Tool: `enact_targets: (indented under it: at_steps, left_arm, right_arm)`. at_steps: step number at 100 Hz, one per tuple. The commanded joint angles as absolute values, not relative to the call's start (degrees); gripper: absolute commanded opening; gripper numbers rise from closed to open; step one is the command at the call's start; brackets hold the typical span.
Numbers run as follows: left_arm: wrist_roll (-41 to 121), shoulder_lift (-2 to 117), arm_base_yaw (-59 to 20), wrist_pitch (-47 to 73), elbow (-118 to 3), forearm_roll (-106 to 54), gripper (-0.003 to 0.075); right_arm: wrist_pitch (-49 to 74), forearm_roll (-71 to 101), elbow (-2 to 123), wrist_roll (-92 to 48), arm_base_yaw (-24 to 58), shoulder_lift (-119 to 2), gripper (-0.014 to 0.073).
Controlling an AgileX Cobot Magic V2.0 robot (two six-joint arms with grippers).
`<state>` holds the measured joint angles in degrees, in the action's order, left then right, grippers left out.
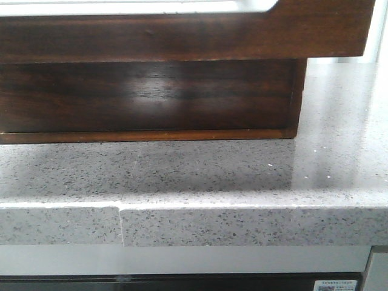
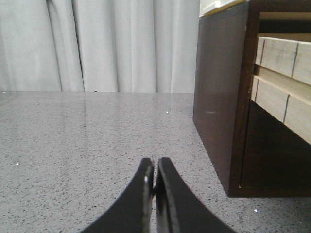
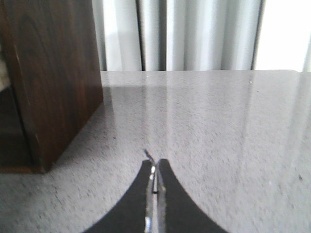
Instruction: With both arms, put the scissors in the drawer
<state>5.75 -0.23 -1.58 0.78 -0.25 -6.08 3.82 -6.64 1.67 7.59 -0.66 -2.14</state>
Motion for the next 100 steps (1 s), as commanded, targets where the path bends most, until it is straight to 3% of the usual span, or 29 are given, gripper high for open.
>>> enact_targets:
  at_steps: [1, 66, 100]
  left_arm:
    - [5.17, -2.04, -1.35, -3.37, 1.76, -6.05, -0.002]
    - [5.17, -2.04, -1.35, -3.37, 1.76, -6.05, -0.002]
    - [5.17, -2.04, -1.35, -3.37, 1.76, -6.05, -0.002]
  right_arm:
    - [-1.71, -6.47, 0.69, 7.56, -1.19, 0.29, -0.0069]
    - [-1.72, -6.24, -1.55, 7.56, -1.19, 1.79, -0.0069]
    - [-1.6, -3.41, -1.55, -1.02, -1.19, 1.79, -0.0069]
